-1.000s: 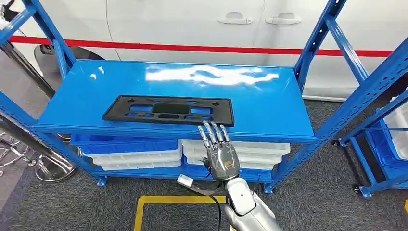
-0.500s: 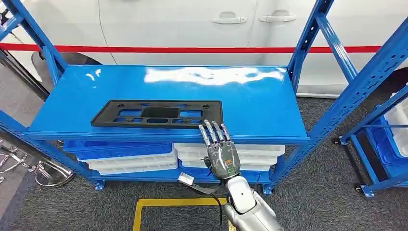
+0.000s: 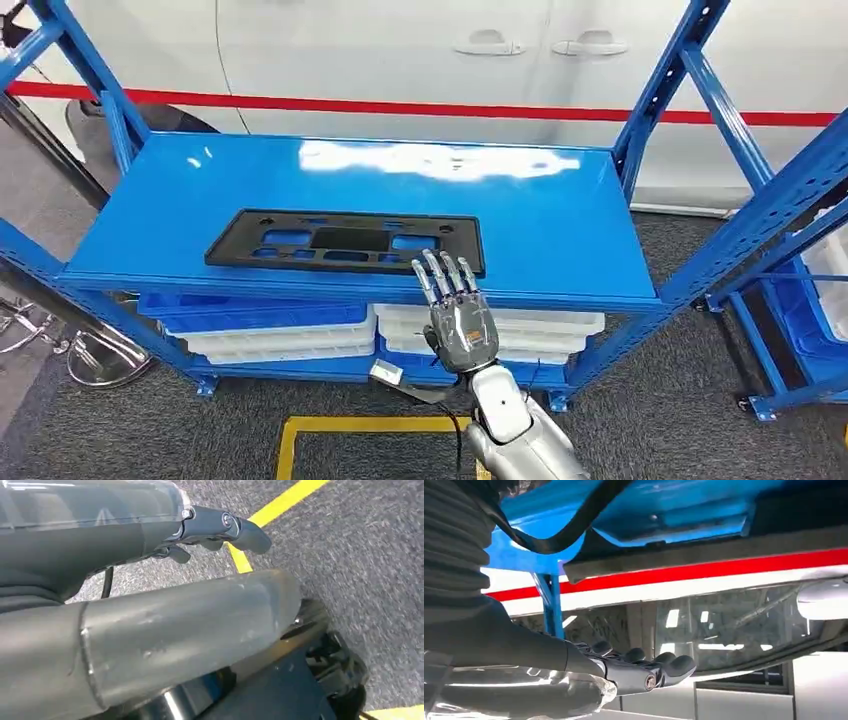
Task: Take the parts from the cabinet and place them on the table.
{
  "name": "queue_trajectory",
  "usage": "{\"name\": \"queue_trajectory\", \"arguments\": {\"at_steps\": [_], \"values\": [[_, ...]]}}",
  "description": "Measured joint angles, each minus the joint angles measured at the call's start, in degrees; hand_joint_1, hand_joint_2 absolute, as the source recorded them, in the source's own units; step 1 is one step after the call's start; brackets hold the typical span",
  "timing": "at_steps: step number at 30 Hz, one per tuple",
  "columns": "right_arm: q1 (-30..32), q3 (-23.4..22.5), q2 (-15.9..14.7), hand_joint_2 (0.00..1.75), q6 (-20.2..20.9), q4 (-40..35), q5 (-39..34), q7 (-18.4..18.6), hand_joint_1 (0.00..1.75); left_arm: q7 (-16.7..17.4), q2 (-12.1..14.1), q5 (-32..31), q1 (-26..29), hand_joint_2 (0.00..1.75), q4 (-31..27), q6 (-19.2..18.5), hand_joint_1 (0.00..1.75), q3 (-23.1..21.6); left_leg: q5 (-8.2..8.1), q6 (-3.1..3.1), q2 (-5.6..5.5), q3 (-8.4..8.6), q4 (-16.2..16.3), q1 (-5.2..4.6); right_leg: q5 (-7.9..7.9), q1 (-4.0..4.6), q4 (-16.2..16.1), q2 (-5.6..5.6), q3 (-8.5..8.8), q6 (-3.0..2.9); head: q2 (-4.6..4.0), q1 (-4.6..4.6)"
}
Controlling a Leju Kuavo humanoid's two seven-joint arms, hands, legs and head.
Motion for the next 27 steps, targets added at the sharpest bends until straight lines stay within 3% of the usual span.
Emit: {"name": "queue_trajectory", "arguments": {"at_steps": [1,2,4,6,7,10,11,12,13,15,16,17,20,21,22,23,25,26,27], "values": [[-0.1,0.0,0.0,1.75,0.0,0.0,0.0,0.0,0.0,0.0,0.0,0.0,0.0,0.0,0.0,0.0,0.0,0.0,-0.3,-0.31,0.0,0.21,0.0,-0.21,-0.92,0.23,-1.8,0.0,1.2,-0.3,0.0,0.0],[-0.1,0.0,0.0,1.75,0.0,0.0,0.0,0.0,0.0,0.0,0.0,0.0,-0.1,0.0,0.0,0.0,0.0,0.0,-0.56,-0.7,-0.01,0.02,0.3,-0.39,-1.0,0.45,-3.1,0.11,1.32,-0.51,0.0,0.0],[0.0,0.0,-0.1,1.75,0.0,0.0,0.0,0.0,0.0,0.0,0.0,0.0,-0.1,0.0,0.0,0.0,0.0,0.1,-0.61,-1.39,0.06,0.15,-0.1,-0.28,-1.25,0.67,-2.7,0.25,1.25,-0.96,0.0,-0.02],[-0.2,0.0,0.0,1.75,0.0,0.0,0.0,0.1,0.0,0.0,0.0,-0.2,-0.3,0.0,0.0,-0.2,0.0,0.1,-1.26,-2.14,0.14,0.17,0.1,-0.02,-1.08,0.07,-3.6,0.29,1.88,-1.8,0.0,-0.04],[-0.2,0.0,0.0,1.75,0.0,0.0,0.0,0.1,0.0,-0.1,0.0,-0.2,-0.3,0.0,0.0,-0.2,0.0,0.1,-2.05,-2.36,0.14,-0.2,1.7,0.0,-1.26,0.12,-3.8,0.22,2.35,-2.11,0.02,0.0],[-0.3,0.0,0.0,1.75,0.0,0.0,0.0,0.1,0.0,0.0,0.0,-0.7,-0.2,0.0,0.0,-0.2,0.0,0.5,-7.23,-2.94,0.14,-7.21,14.8,0.07,-1.86,0.25,-3.8,-0.03,3.02,-2.79,0.0,-0.02],[-0.3,0.0,0.0,1.75,0.0,0.0,0.0,0.2,0.0,0.0,0.0,-0.7,-0.1,0.0,0.0,-0.2,0.0,0.5,-7.6,-3.03,0.14,-9.21,17.7,0.08,-2.06,0.3,-3.8,-0.02,3.19,-2.88,0.0,-0.04],[-0.3,0.0,0.0,1.75,0.0,0.0,0.0,0.2,0.0,0.0,0.0,-0.7,0.0,0.0,0.0,-0.2,0.0,0.6,-6.5,-3.02,0.15,-10.03,18.0,0.08,-2.3,0.31,-3.7,0.07,3.45,-2.85,0.0,-0.04],[-0.3,0.0,0.0,1.75,0.0,0.0,0.0,0.2,0.0,0.0,0.0,-0.8,0.1,0.0,0.0,-0.2,0.0,0.7,-4.02,-2.9,0.15,-9.39,15.5,0.07,-2.61,0.33,-3.6,0.18,3.84,-2.78,0.0,-0.04],[-0.4,0.1,0.0,1.75,0.0,0.0,0.0,0.3,0.0,0.0,0.0,-1.2,0.0,0.0,0.0,-0.2,0.0,0.9,2.36,-2.34,0.15,-5.38,5.4,0.03,-3.43,0.35,-3.5,0.26,4.84,-2.49,0.0,-0.04],[-0.5,0.1,0.0,1.75,0.0,0.0,0.0,0.3,0.0,0.0,0.0,-1.2,0.0,0.0,0.0,-0.2,0.0,1.1,3.17,-1.92,0.16,-4.1,1.9,-0.06,-3.8,0.35,-3.5,0.24,5.05,-2.27,0.0,-0.04],[-0.6,0.2,0.0,1.75,0.0,0.0,0.0,0.3,0.0,0.0,0.0,-1.2,-0.1,0.0,0.0,-0.2,0.0,1.3,2.53,-1.74,0.16,-3.23,1.1,-0.46,-4.08,0.79,-3.2,0.3,5.01,-1.83,0.02,-0.02],[-0.7,0.3,0.0,1.75,0.0,0.0,0.0,0.3,0.0,0.1,0.0,-1.3,-0.1,0.0,0.0,-0.2,0.0,1.4,2.15,-1.09,0.04,-3.46,0.8,-0.6,-4.12,0.58,-3.8,0.21,5.14,-1.12,0.0,-0.02],[-0.9,0.4,0.0,1.75,0.0,0.0,0.0,0.3,0.0,0.1,0.0,-1.4,-0.1,0.0,0.0,-0.3,0.0,1.4,2.37,-0.63,0.06,-2.87,0.1,0.12,-4.47,0.86,-3.7,0.15,5.27,-0.67,0.0,-0.07],[-1.1,0.4,0.0,1.75,0.0,0.0,0.0,0.3,0.0,0.0,-0.1,-1.4,-0.2,0.0,0.0,-0.3,0.0,1.4,2.34,-0.45,0.03,-2.54,-0.2,0.09,-4.98,0.62,-2.6,0.16,5.1,-0.4,0.0,0.0],[-1.3,0.4,0.0,1.75,0.0,0.0,0.0,0.3,0.0,0.0,-0.1,-1.4,-0.3,0.0,0.0,-0.3,0.0,1.4,2.17,0.03,0.11,-2.38,-0.3,0.13,-6.43,0.57,0.2,0.14,3.56,-0.26,0.0,-0.02],[-1.2,0.4,0.0,1.75,0.0,0.1,0.0,0.4,0.0,0.0,-0.2,-1.4,-0.4,0.0,0.0,-0.3,0.0,1.4,1.74,0.47,0.17,-2.14,-0.2,0.09,-10.13,0.36,9.5,0.14,-1.79,0.12,0.0,-0.02],[-1.1,0.4,0.0,1.75,0.0,0.2,0.0,0.5,0.0,0.1,-0.2,-1.4,-0.3,0.0,0.0,-0.3,0.0,1.4,1.51,0.49,0.16,-1.96,-0.2,0.09,-10.78,0.27,13.1,0.14,-4.21,0.28,0.0,-0.02],[-1.1,0.4,0.0,1.75,0.0,0.3,0.0,0.6,0.0,0.1,-0.2,-1.5,-0.2,0.0,0.0,-0.3,0.0,1.4,1.31,0.45,0.13,-1.66,-0.1,0.09,-9.9,0.1,14.0,0.13,-5.39,0.37,0.0,-0.02]]}}
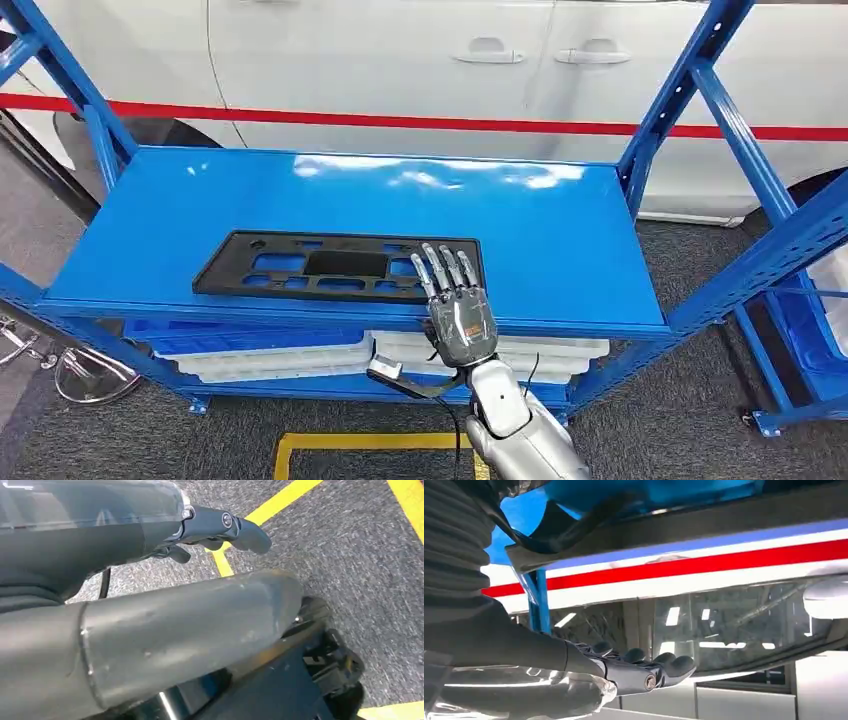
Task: Take the parts from the cabinet and place them on the table.
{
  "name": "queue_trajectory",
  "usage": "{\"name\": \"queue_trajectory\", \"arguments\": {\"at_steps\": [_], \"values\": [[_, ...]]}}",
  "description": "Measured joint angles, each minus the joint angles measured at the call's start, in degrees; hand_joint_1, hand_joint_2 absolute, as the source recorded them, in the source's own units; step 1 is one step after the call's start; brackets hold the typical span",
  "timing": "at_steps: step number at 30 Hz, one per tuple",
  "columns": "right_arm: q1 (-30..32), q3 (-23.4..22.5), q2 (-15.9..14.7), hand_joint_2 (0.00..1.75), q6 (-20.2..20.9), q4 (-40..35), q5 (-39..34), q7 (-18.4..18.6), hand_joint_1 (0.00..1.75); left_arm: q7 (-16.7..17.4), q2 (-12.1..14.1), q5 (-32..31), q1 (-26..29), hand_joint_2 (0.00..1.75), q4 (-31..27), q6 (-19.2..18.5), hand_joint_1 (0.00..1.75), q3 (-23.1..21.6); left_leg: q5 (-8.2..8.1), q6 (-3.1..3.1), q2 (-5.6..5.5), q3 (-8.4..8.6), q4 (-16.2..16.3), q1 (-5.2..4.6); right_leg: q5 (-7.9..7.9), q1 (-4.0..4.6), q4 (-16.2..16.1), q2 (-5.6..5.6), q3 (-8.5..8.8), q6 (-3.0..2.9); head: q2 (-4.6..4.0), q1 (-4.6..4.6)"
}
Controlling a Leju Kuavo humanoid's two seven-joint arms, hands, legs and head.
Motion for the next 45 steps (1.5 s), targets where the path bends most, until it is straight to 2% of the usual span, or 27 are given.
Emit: {"name": "queue_trajectory", "arguments": {"at_steps": [2,3,4,8,10,11,13,14,15,16,17,19,20,23,25,26,28,30,31,32,34,35,39,40,41,44,45], "values": [[0.0,0.0,0.0,1.75,0.0,0.1,0.0,0.1,0.0,0.0,0.0,0.0,0.1,0.0,0.0,0.0,0.0,0.0,-0.64,-0.17,-0.15,0.92,0.1,0.02,5.16,-0.22,-5.6,-0.04,1.65,-0.01,0.02,0.0],[0.0,0.0,0.0,1.75,0.0,0.1,0.0,0.1,0.0,0.0,0.0,0.3,0.0,0.0,0.0,0.1,0.0,0.1,-1.12,-0.37,-0.24,1.58,0.2,0.04,8.82,-0.24,-11.3,-0.09,3.96,-0.18,0.0,0.0],[-0.1,0.0,0.0,1.75,0.0,0.1,0.0,0.1,0.0,0.0,-0.1,0.3,0.1,0.0,0.0,0.2,0.0,0.2,-1.62,-0.65,-0.25,1.9,0.3,0.05,10.42,-0.19,-15.6,-0.15,5.47,-0.47,0.0,0.02],[-0.1,0.1,0.0,1.75,0.0,0.1,0.0,0.1,0.0,0.1,-0.1,0.3,-0.1,0.0,0.0,0.2,0.0,0.5,-2.06,-2.03,-0.08,1.91,0.2,-0.21,9.03,0.57,-16.5,0.14,6.03,-1.4,0.0,-0.02],[-0.1,0.1,0.2,1.75,0.0,0.1,0.0,-0.1,0.0,0.2,-0.1,0.4,-0.2,0.0,0.0,0.3,0.0,0.7,-2.99,-2.77,-0.01,1.92,1.1,0.01,9.21,-0.07,-17.4,0.1,6.82,-2.19,0.02,-0.02],[-0.1,0.1,0.3,1.75,0.0,0.1,0.0,-0.1,0.0,0.3,-0.1,0.4,-0.2,0.0,0.0,0.4,0.0,1.0,-4.44,-3.02,-0.02,0.8,3.5,0.03,9.1,-0.09,-17.6,0.0,7.03,-2.61,0.0,-0.04],[0.0,0.2,0.5,1.75,0.0,0.1,0.0,-0.2,0.0,0.4,-0.1,0.7,-0.2,0.0,0.0,0.6,0.0,1.4,-8.25,-3.47,-0.03,-3.6,11.9,0.09,8.91,0.0,-17.5,-0.17,7.11,-3.0,0.0,-0.04],[0.1,0.3,0.5,1.75,0.0,0.1,0.0,0.0,0.0,0.3,-0.1,0.7,0.0,0.0,0.0,0.6,0.0,1.5,-9.55,-3.66,-0.02,-5.93,15.9,0.12,8.81,0.05,-17.4,-0.2,7.1,-3.08,0.0,-0.02],[0.3,0.4,0.5,1.75,0.0,0.1,0.0,0.1,0.0,0.3,-0.1,0.7,0.1,0.0,0.0,0.7,0.0,1.5,-9.5,-3.73,-0.02,-7.21,17.8,0.14,8.71,0.06,-17.4,-0.17,7.12,-3.09,0.02,-0.02],[0.4,0.6,0.5,1.75,0.0,0.1,0.0,0.3,0.0,0.3,-0.1,0.6,0.2,0.0,0.0,0.7,0.0,1.6,-7.94,-3.75,-0.02,-7.16,17.0,0.2,8.57,0.06,-17.3,-0.1,7.24,-3.04,0.0,-0.04],[0.5,0.7,0.5,1.75,0.0,0.1,0.0,0.4,0.0,0.2,-0.1,0.5,0.3,0.0,0.0,0.7,0.0,1.7,-5.3,-3.7,-0.01,-5.84,13.5,0.27,8.38,0.04,-17.2,-0.02,7.43,-2.94,0.0,-0.02],[0.5,0.8,0.5,1.75,0.0,0.0,0.0,0.3,0.0,0.2,-0.1,0.4,0.1,0.0,0.0,0.7,0.0,1.8,0.27,-3.35,0.07,-1.24,3.1,0.35,7.89,0.01,-16.9,0.08,7.9,-2.46,0.0,-0.02],[0.4,0.8,0.5,1.75,0.0,0.0,0.0,0.0,0.0,0.2,-0.1,0.3,0.1,0.0,0.0,0.7,0.0,1.8,-0.87,-3.11,0.03,-0.45,1.7,0.12,7.75,0.35,-16.8,0.06,7.85,-2.12,0.02,-0.02],[0.6,0.8,0.7,1.75,0.0,-0.2,0.0,-1.3,0.0,0.2,-0.1,0.1,0.1,0.0,0.0,0.9,0.0,1.9,-0.51,-2.03,-0.15,-0.49,1.2,-0.24,7.97,0.36,-17.1,0.09,7.81,-1.32,0.0,0.0],[0.7,0.9,0.8,1.75,0.0,-0.7,0.0,-1.8,0.0,0.2,-0.2,-0.1,0.1,0.0,0.0,0.8,0.0,2.1,0.06,-1.0,-0.05,-0.1,0.3,0.3,7.49,0.15,-16.8,0.1,7.82,-0.66,0.02,-0.02],[0.7,0.9,0.8,1.75,0.0,-1.0,0.0,-1.8,0.0,0.1,-0.2,-0.2,0.1,0.0,0.0,0.8,0.0,2.2,0.11,-0.65,-0.04,-0.01,0.1,0.25,6.05,0.13,-14.9,0.03,7.08,-0.5,0.02,0.02],[0.9,1.0,0.8,1.75,0.0,-1.0,0.0,-2.0,0.0,0.0,-0.2,-0.2,0.0,0.0,0.0,0.8,0.0,2.4,0.09,-0.26,0.05,-0.06,0.1,0.17,1.72,0.01,-6.6,0.04,3.1,-0.15,0.0,0.02],[1.5,1.1,0.9,1.75,0.0,-1.0,0.0,-2.6,0.0,0.0,-0.2,-0.2,0.1,0.0,0.0,0.8,0.0,2.7,0.02,-0.14,0.05,-0.06,0.2,0.07,-0.2,-0.01,0.2,0.03,-0.4,0.04,0.0,0.0],[1.7,1.2,0.9,1.75,0.0,-1.0,0.0,-2.7,0.0,0.0,-0.2,-0.3,0.1,0.0,0.0,0.8,0.0,2.8,-0.01,-0.13,0.0,-0.01,0.2,0.07,0.99,-0.02,-0.3,0.03,-0.3,0.0,0.0,0.02],[1.7,1.2,0.9,1.75,0.0,-1.0,0.0,-2.9,0.0,0.0,-0.2,-0.3,0.1,0.0,0.0,0.7,0.0,2.8,-0.08,-0.2,-0.09,0.04,0.3,0.04,3.29,0.0,-3.5,0.03,1.07,-0.17,0.02,0.0],[1.6,1.3,1.2,1.75,0.0,-1.1,0.0,-2.9,0.0,0.0,-0.2,-0.3,0.1,0.0,0.0,0.7,0.0,2.8,-0.3,-0.43,-0.19,0.35,0.5,-0.05,8.27,0.09,-13.5,0.03,6.05,-0.92,0.0,0.02],[1.5,1.3,1.2,1.75,0.0,-1.1,0.0,-2.9,0.0,-0.1,-0.3,-0.3,0.1,0.0,0.0,0.7,0.0,2.8,-0.4,-0.57,-0.19,0.37,0.5,-0.1,8.18,0.31,-16.7,-0.01,7.55,-1.44,0.0,0.0],[1.6,1.5,1.5,1.75,0.0,-1.4,0.0,-2.8,0.0,-0.1,-0.3,-0.4,0.0,0.0,0.0,0.7,0.0,2.9,-0.4,-1.94,-0.15,0.44,0.1,-0.23,8.31,0.79,-17.3,0.1,7.55,-1.77,0.0,0.02],[1.6,1.5,1.7,1.75,0.0,-1.5,0.0,-2.9,0.0,-0.1,-0.3,-0.4,0.0,0.0,0.0,0.7,0.0,2.9,-0.8,-2.33,-0.09,0.27,0.4,-0.32,8.76,0.01,-18.1,0.03,8.0,-2.28,0.02,-0.02],[1.5,1.5,1.9,1.75,0.0,-1.5,0.0,-3.0,0.0,-0.2,-0.3,-0.4,0.0,0.0,0.0,0.7,0.0,2.9,-1.76,-2.56,-0.04,0.03,1.6,-0.2,8.8,0.04,-18.4,-0.04,8.26,-2.57,0.02,0.0],[1.6,2.3,2.4,1.75,0.0,-1.5,0.0,-3.7,0.0,-0.7,-0.3,-1.0,0.1,0.0,0.0,0.1,0.0,2.9,-7.98,-3.13,-0.04,-5.8,14.0,-0.02,8.66,0.11,-18.4,-0.19,8.29,-3.06,0.0,0.0],[1.7,2.5,2.5,1.75,0.0,-1.5,0.0,-3.7,0.0,-0.9,-0.3,-1.3,0.2,0.0,0.0,0.0,0.0,2.9,-8.66,-3.29,-0.04,-7.42,17.1,-0.02,8.54,0.11,-18.3,-0.18,8.28,-3.09,0.0,-0.02]]}}
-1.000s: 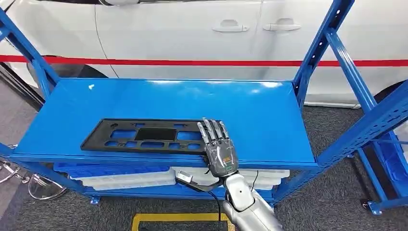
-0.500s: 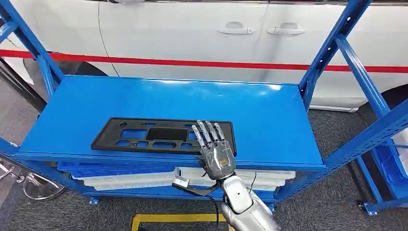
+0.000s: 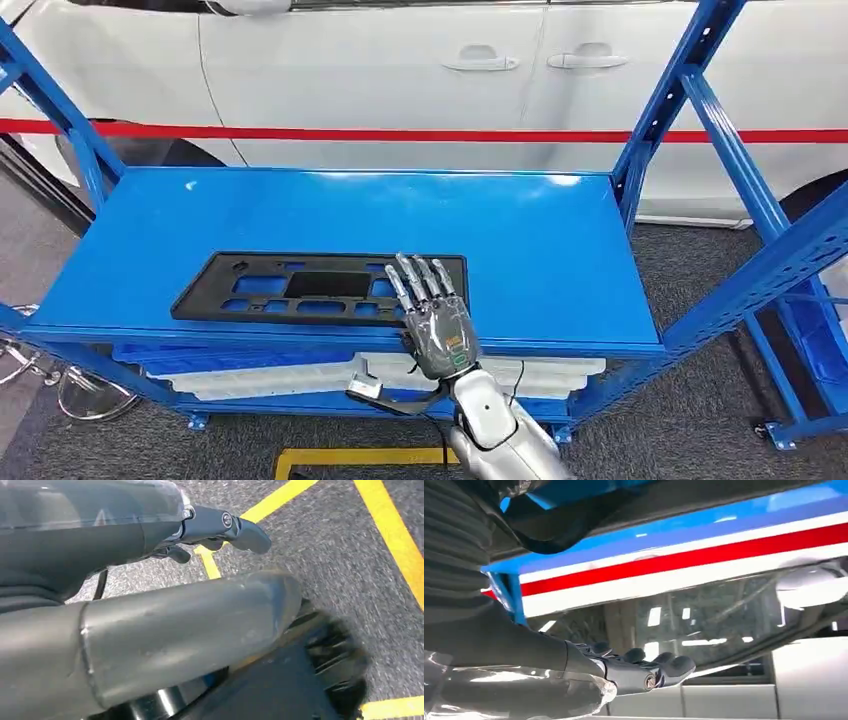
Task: Take the parts from the cabinet and place them on the table.
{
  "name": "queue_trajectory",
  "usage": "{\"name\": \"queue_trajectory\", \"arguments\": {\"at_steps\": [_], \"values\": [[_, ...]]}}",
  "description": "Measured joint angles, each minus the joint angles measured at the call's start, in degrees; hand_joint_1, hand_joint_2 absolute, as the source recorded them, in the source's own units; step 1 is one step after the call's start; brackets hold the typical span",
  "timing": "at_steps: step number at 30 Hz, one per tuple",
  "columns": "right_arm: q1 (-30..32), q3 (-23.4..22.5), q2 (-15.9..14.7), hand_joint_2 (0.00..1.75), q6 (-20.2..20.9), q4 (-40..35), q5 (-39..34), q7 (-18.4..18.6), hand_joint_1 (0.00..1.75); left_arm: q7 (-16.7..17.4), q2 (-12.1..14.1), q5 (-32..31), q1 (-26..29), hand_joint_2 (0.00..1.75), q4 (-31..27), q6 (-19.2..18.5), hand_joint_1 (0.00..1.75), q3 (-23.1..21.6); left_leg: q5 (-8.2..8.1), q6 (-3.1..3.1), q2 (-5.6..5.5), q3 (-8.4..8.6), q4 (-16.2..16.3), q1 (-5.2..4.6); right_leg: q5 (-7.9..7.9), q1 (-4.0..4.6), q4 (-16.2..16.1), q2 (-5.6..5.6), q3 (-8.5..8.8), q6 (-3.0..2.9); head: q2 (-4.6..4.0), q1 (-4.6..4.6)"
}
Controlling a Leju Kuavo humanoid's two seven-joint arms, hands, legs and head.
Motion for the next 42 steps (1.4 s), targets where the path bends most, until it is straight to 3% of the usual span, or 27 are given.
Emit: {"name": "queue_trajectory", "arguments": {"at_steps": [1,2,4,5,6,9,11,12,14,15,16,17,18,20,21,24,26,27,29,30,31,33,35,36,37,40,42], "values": [[0.2,0.2,0.1,1.75,0.0,0.0,0.0,0.0,0.0,-0.2,0.0,-0.2,0.1,0.0,0.0,-0.1,0.0,0.0,0.79,-0.11,0.0,-0.42,0.4,0.05,-0.1,0.0,0.0,0.02,0.09,0.03,0.0,0.0],[0.3,0.3,0.2,1.75,0.0,0.0,0.0,-0.1,0.0,-0.3,0.0,-0.3,0.1,0.0,0.0,-0.1,0.0,0.0,2.68,-0.11,0.01,0.46,-1.8,0.12,-0.27,-0.03,0.0,0.07,0.26,0.17,0.0,0.0],[0.3,0.5,0.3,1.75,0.0,0.0,0.0,-0.7,0.0,-0.4,0.0,-0.4,0.1,0.0,0.0,0.0,0.0,0.0,8.11,0.13,0.05,5.27,-11.8,0.28,-0.59,-0.1,0.4,0.11,0.7,0.54,0.0,0.02],[0.3,0.5,0.5,1.75,0.0,-0.2,0.0,-1.1,0.0,-0.3,0.0,-0.4,0.1,0.0,0.0,0.1,0.0,0.2,8.78,0.29,0.11,6.94,-15.8,0.33,-0.84,-0.08,0.7,0.12,0.65,0.88,0.0,0.02],[0.3,0.5,0.5,1.75,0.0,-0.4,0.0,-1.4,0.0,-0.3,0.0,-0.2,0.0,0.0,0.0,0.1,0.0,0.5,8.35,0.5,0.04,7.46,-16.5,-0.1,-1.04,0.43,1.1,0.16,0.31,1.22,0.0,0.0],[0.5,0.5,0.5,1.75,0.0,-0.8,0.0,-2.4,0.0,-0.3,0.0,-0.2,0.3,0.0,0.0,0.1,0.0,1.0,8.4,1.52,-0.1,7.1,-16.2,-0.22,-0.81,0.36,0.7,0.16,0.4,1.93,0.0,0.02],[0.6,0.5,0.5,1.75,0.0,-0.9,0.0,-2.9,0.0,-0.5,0.0,-0.2,0.2,0.0,0.0,0.1,0.0,1.3,8.82,2.4,-0.04,7.43,-16.9,0.2,-1.84,0.04,1.8,0.11,0.17,2.55,0.0,0.04],[0.5,0.5,0.5,1.75,0.0,-0.9,0.0,-3.0,0.0,-0.6,0.0,-0.4,0.1,0.0,0.0,0.2,0.0,1.4,8.77,2.8,0.0,7.44,-17.0,0.19,-3.68,0.09,4.5,0.12,-1.14,2.73,0.0,0.04],[0.8,0.5,0.5,1.75,0.0,-0.8,0.0,-3.0,0.0,-0.7,0.0,-0.6,0.1,0.0,0.0,0.2,0.0,1.4,8.69,3.07,0.09,7.4,-16.9,0.06,-7.99,0.0,13.5,0.12,-5.54,3.05,0.0,0.02],[1.0,0.5,0.5,1.75,0.0,-0.7,0.0,-2.9,0.0,-0.7,0.0,-0.7,0.1,0.0,0.0,0.2,0.0,1.4,8.65,3.15,0.09,7.39,-16.9,-0.01,-9.12,-0.03,17.4,0.11,-7.57,3.11,0.0,0.04],[1.1,0.6,0.5,1.75,0.0,-0.5,0.0,-2.9,0.0,-0.7,0.1,-0.8,0.2,0.0,0.0,0.2,0.0,1.5,8.62,3.19,0.08,7.42,-16.8,-0.08,-8.76,-0.07,18.7,0.11,-8.47,3.09,0.0,0.04],[1.1,0.7,0.5,1.75,0.0,-0.4,0.0,-2.9,0.0,-0.7,0.1,-0.9,0.2,0.0,0.0,0.2,0.0,1.5,8.56,3.17,0.02,7.47,-16.8,-0.13,-7.01,-0.06,17.2,0.11,-7.95,2.95,0.0,0.04],[1.1,0.8,0.5,1.75,0.0,-0.3,0.0,-2.9,0.0,-0.6,0.1,-1.0,0.2,0.0,0.0,0.2,0.0,1.6,8.47,3.17,-0.07,7.6,-16.7,-0.19,-4.37,-0.04,13.2,0.11,-6.18,2.65,0.0,0.04],[1.0,0.8,0.5,1.75,0.0,0.0,0.0,-2.8,0.0,-0.5,0.0,-1.3,0.1,0.0,0.0,0.3,0.0,1.6,8.24,2.97,-0.16,7.99,-16.7,-0.3,0.41,0.34,2.7,0.11,-1.16,1.55,0.0,0.04],[0.8,0.8,0.5,1.75,0.0,0.3,0.0,-2.9,0.0,-0.4,0.0,-1.4,0.1,0.0,0.0,0.3,0.0,1.6,8.08,2.69,-0.15,7.87,-16.6,-0.74,-0.5,0.58,1.3,0.02,-0.52,1.3,0.0,0.02],[0.7,0.8,0.5,1.75,0.0,1.4,0.0,-3.1,0.0,-0.3,0.0,-1.6,0.1,0.0,0.0,0.6,0.0,1.6,8.14,1.75,-0.08,7.9,-16.9,-0.32,-0.34,0.9,1.1,0.24,-0.73,1.18,0.0,0.02],[0.6,0.8,0.5,1.75,0.0,1.9,0.0,-3.3,0.0,-0.2,0.0,-1.7,0.0,0.0,0.0,0.7,0.0,1.7,7.52,1.05,0.0,7.89,-16.4,-0.26,0.28,0.15,-0.2,0.06,0.03,0.56,0.02,0.04],[0.4,0.8,0.5,1.75,0.0,2.1,0.0,-3.5,0.0,-0.2,0.0,-1.7,-0.1,0.0,0.0,0.9,0.0,1.7,5.91,0.9,0.01,7.07,-14.3,-0.3,0.31,0.09,-0.3,0.06,0.2,0.19,0.0,0.0],[0.3,0.8,0.5,1.75,0.0,2.8,0.0,-3.8,0.0,-0.2,0.0,-1.9,-0.1,0.0,0.0,0.9,0.0,1.8,1.52,0.42,0.01,2.93,-5.7,-0.06,0.22,0.13,-0.3,-0.08,0.18,0.03,0.0,0.02],[0.3,0.7,0.5,1.75,0.0,3.2,0.0,-4.0,0.0,-0.2,0.1,-1.9,0.0,0.0,0.0,0.9,0.0,1.8,0.01,0.18,0.01,0.77,-1.4,-0.02,0.19,0.15,-0.3,-0.1,0.13,-0.01,0.0,0.02],[0.3,0.7,0.5,1.75,0.0,3.5,0.0,-4.1,0.0,-0.1,0.1,-1.9,0.1,0.0,0.0,0.9,0.0,1.8,-0.02,0.0,0.02,-0.37,0.7,0.02,0.17,0.15,-0.2,-0.08,0.11,-0.01,0.0,0.02],[0.3,0.7,0.5,1.75,0.0,4.0,0.0,-4.1,0.0,-0.1,0.1,-1.9,0.1,0.0,0.0,0.9,0.0,1.8,3.72,-0.08,0.03,1.43,-3.7,0.22,-0.03,0.1,0.0,0.05,0.26,0.16,0.02,0.02],[0.3,0.7,0.5,1.75,0.0,4.3,0.0,-4.1,0.0,-0.1,0.1,-1.9,0.0,0.0,0.0,0.9,0.0,1.8,8.78,0.02,0.12,6.24,-13.7,0.43,-0.46,0.04,0.4,0.12,0.47,0.57,0.02,0.02],[0.2,0.7,0.5,1.75,0.0,4.4,-0.1,-4.1,0.0,-0.1,0.1,-1.9,-0.1,0.0,0.0,0.9,0.0,1.8,7.98,0.22,0.1,7.45,-16.1,0.29,-0.73,0.32,0.8,0.14,0.25,0.93,0.0,0.02],[0.2,0.7,0.5,1.75,0.0,4.5,-0.1,-4.1,0.0,-0.1,0.1,-1.9,-0.2,0.0,0.0,0.9,0.0,1.8,8.33,0.83,-0.11,7.29,-16.3,0.03,-0.76,0.45,1.0,0.18,-0.05,1.16,0.0,0.07],[0.1,0.7,0.5,1.75,0.0,4.8,-0.1,-4.1,0.0,-0.1,0.2,-1.9,0.0,0.0,0.0,1.0,0.0,1.8,8.46,1.65,-0.1,7.15,-16.4,-0.1,-0.52,0.42,0.7,0.14,0.08,1.99,0.0,0.02],[0.0,0.7,0.5,1.75,0.0,4.8,-0.1,-4.1,0.0,-0.1,0.1,-1.9,-0.1,0.0,0.0,1.0,0.0,1.8,8.87,2.5,-0.03,7.51,-17.1,0.27,-2.27,0.14,2.7,0.11,-0.55,2.53,0.0,0.07]]}}
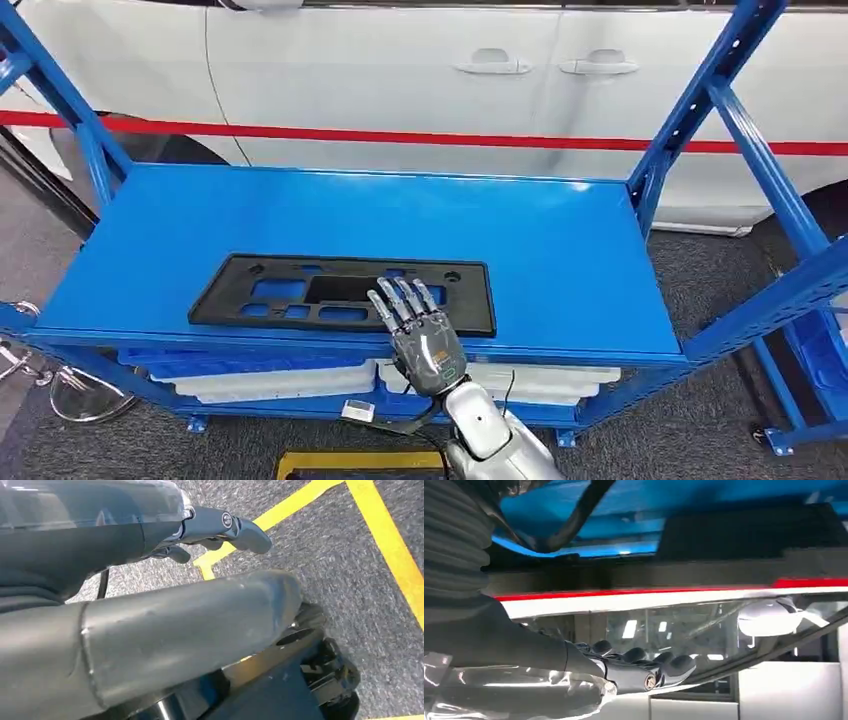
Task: Take the parts from the cabinet and place them on the table.
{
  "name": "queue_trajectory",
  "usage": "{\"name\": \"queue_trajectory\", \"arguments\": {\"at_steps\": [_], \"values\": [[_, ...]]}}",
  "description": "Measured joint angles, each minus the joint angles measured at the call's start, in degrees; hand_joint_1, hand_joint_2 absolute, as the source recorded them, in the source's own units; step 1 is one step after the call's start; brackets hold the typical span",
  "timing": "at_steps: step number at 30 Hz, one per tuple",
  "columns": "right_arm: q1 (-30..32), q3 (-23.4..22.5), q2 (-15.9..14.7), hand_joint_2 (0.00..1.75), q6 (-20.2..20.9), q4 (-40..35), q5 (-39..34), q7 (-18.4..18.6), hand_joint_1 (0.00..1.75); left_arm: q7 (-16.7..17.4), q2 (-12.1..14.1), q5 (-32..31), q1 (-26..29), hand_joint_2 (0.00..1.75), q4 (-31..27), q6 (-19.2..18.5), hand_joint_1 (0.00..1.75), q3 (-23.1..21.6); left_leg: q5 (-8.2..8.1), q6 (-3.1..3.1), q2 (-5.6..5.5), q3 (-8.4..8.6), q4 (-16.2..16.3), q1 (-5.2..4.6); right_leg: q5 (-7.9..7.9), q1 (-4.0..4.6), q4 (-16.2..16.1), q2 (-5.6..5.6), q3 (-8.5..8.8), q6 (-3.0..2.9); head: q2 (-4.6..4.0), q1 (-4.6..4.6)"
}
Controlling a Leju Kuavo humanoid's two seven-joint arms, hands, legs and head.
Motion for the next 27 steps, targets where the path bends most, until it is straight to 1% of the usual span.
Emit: {"name": "queue_trajectory", "arguments": {"at_steps": [1,2,3,4,5,6,7,8,9,10,11,13,14,15,16,18,19,20,21,22,23,24,25,26,27], "values": [[-0.1,0.0,0.0,1.75,0.0,0.1,0.0,0.0,0.0,0.0,0.0,0.0,-0.1,0.0,0.0,0.0,0.0,0.0,-0.01,0.43,0.08,-0.07,0.0,-0.01,-2.27,-0.02,3.7,0.01,-1.77,0.19,0.0,-0.04],[-0.1,0.0,0.0,1.75,0.0,0.2,0.0,0.0,0.0,0.0,0.0,0.0,-0.1,0.0,0.0,0.0,0.0,0.0,-0.02,0.53,0.15,-0.13,0.0,-0.08,-4.62,-0.1,8.6,0.0,-4.11,0.37,0.0,-0.02],[0.1,0.0,-0.1,1.75,0.0,0.3,0.0,0.0,0.0,0.0,0.0,0.0,0.0,0.0,0.0,0.0,0.0,0.0,-0.03,0.54,0.17,-0.18,0.0,-0.14,-6.33,-0.14,13.0,0.0,-6.3,0.51,0.0,-0.02],[0.2,0.0,-0.1,1.75,0.0,0.4,0.0,0.0,0.0,0.0,0.0,0.0,0.0,0.0,0.0,0.0,0.0,0.0,-0.04,0.55,0.17,-0.21,0.1,-0.18,-6.86,-0.18,15.9,0.0,-7.8,0.52,0.0,-0.02],[0.2,0.0,-0.2,1.75,0.0,0.6,0.0,0.0,0.0,0.0,0.0,0.0,0.1,0.0,0.0,0.0,0.0,0.0,-0.05,0.56,0.15,-0.17,0.1,-0.2,-5.94,-0.22,15.9,-0.01,-7.99,0.48,0.0,-0.02],[0.2,0.0,-0.2,1.75,0.0,0.6,0.0,0.0,0.0,0.0,0.0,0.0,0.0,0.0,0.0,0.0,0.0,0.0,-0.09,0.55,0.08,-0.1,0.1,-0.22,-3.83,-0.22,13.2,0.0,-6.79,0.33,0.0,-0.02],[0.1,0.0,-0.3,1.75,0.0,0.6,0.0,0.0,0.0,0.0,0.0,0.0,0.0,0.0,0.0,0.0,0.0,0.0,-0.13,0.5,-0.02,0.05,0.1,-0.25,-1.04,-0.19,8.3,-0.01,-4.38,0.04,0.0,-0.02],[0.0,0.0,-0.3,1.75,0.0,0.6,0.0,0.0,0.0,0.0,0.0,0.0,0.0,0.0,0.0,0.0,0.0,0.0,-0.21,0.37,-0.05,0.23,0.1,-0.29,1.57,-0.12,2.6,0.0,-1.56,-0.43,0.0,-0.02],[-0.2,0.0,-0.3,1.75,0.0,0.6,0.0,0.0,0.0,0.0,0.0,-0.1,0.0,0.0,0.0,0.0,0.0,0.0,-0.26,0.29,-0.04,0.27,0.1,-0.29,2.09,0.12,-1.4,-0.01,0.19,-0.97,0.02,-0.02],[-0.4,0.0,-0.3,1.75,0.0,0.7,0.0,0.0,0.0,0.0,0.0,-0.1,-0.1,0.0,0.0,0.0,0.0,0.0,-0.43,-0.16,-0.06,0.06,0.4,-0.72,1.86,0.33,-2.0,-0.06,0.5,-1.04,0.0,-0.04],[-0.5,0.0,-0.3,1.75,0.0,0.7,0.0,0.0,0.0,0.0,0.0,-0.1,-0.1,0.0,0.0,0.0,0.0,0.0,-0.38,-0.49,-0.04,0.0,0.3,-0.5,1.88,0.51,-1.9,-0.01,0.29,-1.03,0.0,-0.02],[-0.5,-0.1,-0.3,1.75,0.0,1.0,0.0,-0.1,0.0,0.0,0.0,-0.2,-0.1,0.0,0.0,0.0,0.0,0.0,-0.27,-1.23,-0.01,0.21,-0.1,-0.37,1.95,0.67,-2.0,0.12,0.25,-1.33,0.0,-0.04],[-0.5,-0.2,-0.3,1.75,0.0,1.0,0.0,-0.1,0.0,-0.1,0.0,-0.2,-0.1,0.0,0.0,0.0,0.0,0.0,-0.58,-1.57,-0.01,0.15,0.1,-0.51,2.41,-0.13,-2.7,0.07,0.65,-1.84,0.02,-0.02],[-0.5,-0.3,-0.3,1.75,0.0,1.0,0.0,-0.2,0.0,-0.1,0.0,-0.3,-0.1,0.0,0.0,0.0,0.0,0.0,-1.54,-1.79,0.02,-0.2,1.3,-0.36,2.52,-0.11,-3.1,-0.05,0.91,-2.03,0.0,-0.02],[-0.6,-0.4,-0.3,1.75,0.0,1.0,0.0,-0.3,0.0,-0.1,0.0,-0.3,-0.2,0.0,0.0,0.0,0.0,0.0,-3.59,-1.91,0.02,-1.5,4.3,-0.34,2.52,-0.15,-3.1,-0.16,0.9,-2.34,0.0,-0.07],[-0.2,-1.3,-0.2,1.75,0.0,0.9,-0.4,-1.2,0.0,0.0,0.0,-0.7,-0.1,0.0,0.0,0.0,0.0,0.1,-7.82,-2.4,0.03,-5.7,13.1,-0.19,2.45,-0.07,-3.0,-0.31,0.85,-2.46,0.0,-0.04],[0.3,-2.3,-0.2,1.75,0.0,0.0,-1.6,-2.8,0.0,0.1,0.0,-0.7,0.1,0.0,0.0,0.0,0.0,0.2,-8.78,-2.66,0.03,-7.51,16.8,-0.13,2.43,-0.05,-3.0,-0.33,0.78,-2.48,0.0,-0.07],[0.9,-3.5,0.1,1.75,0.0,-1.2,-2.6,-4.7,0.0,0.1,0.0,-0.8,0.2,0.0,0.0,0.0,0.0,0.3,-8.31,-2.76,0.05,-7.8,17.3,-0.03,2.39,-0.04,-2.9,-0.33,0.77,-2.48,0.0,-0.07],[1.4,-5.6,0.7,1.75,0.0,-2.7,-4.1,-7.8,0.0,0.2,0.0,-0.9,0.3,0.0,0.0,0.0,0.0,0.5,-6.68,-2.83,0.07,-6.95,15.5,0.07,2.29,-0.05,-2.7,-0.29,0.77,-2.42,0.0,-0.07],[1.6,-7.5,1.4,1.75,0.0,-3.6,-5.1,-10.3,0.0,0.2,0.0,-1.1,0.4,0.0,0.0,0.0,0.0,0.6,-4.27,-2.86,0.08,-5.07,11.7,0.18,2.15,-0.08,-2.6,-0.2,0.79,-2.32,0.02,-0.07],[1.6,-10.5,2.5,1.75,0.0,-4.6,-5.4,-12.7,0.0,0.2,0.0,-1.3,0.3,0.0,0.0,0.0,0.0,0.8,-1.48,-2.82,0.1,-2.38,6.2,0.25,1.92,-0.16,-2.2,-0.08,0.82,-2.11,0.0,-0.07],[1.6,-12.5,3.1,1.75,0.0,-5.1,-5.5,-14.0,0.0,0.2,0.0,-1.3,0.2,0.0,0.0,0.0,0.0,0.9,-0.12,-2.69,0.12,-0.47,2.3,0.28,1.64,-0.14,-1.8,-0.06,0.75,-1.82,0.0,-0.07],[1.6,-14.5,3.6,1.75,0.0,-5.5,-5.5,-14.5,0.0,0.2,0.0,-1.3,0.1,0.0,0.0,0.0,0.0,1.0,-1.18,-2.49,0.08,0.22,0.9,-0.07,1.36,0.38,-1.3,-0.07,0.44,-1.38,0.0,-0.07],[1.8,-15.8,3.9,1.75,0.0,-5.9,-5.5,-14.9,0.0,0.2,0.0,-1.5,0.0,0.0,0.0,0.0,0.0,1.0,-1.02,-1.83,-0.08,0.0,1.1,-0.09,1.41,0.25,-1.3,-0.07,0.29,-1.14,0.0,0.0],[2.1,-17.0,4.2,1.75,0.0,-6.4,-5.4,-15.1,0.0,0.2,0.0,-1.5,0.2,0.0,0.0,0.0,0.0,1.0,-1.04,-1.67,-0.09,-0.12,1.1,-0.18,1.51,0.22,-1.4,-0.1,0.29,-0.95,0.0,-0.02]]}}
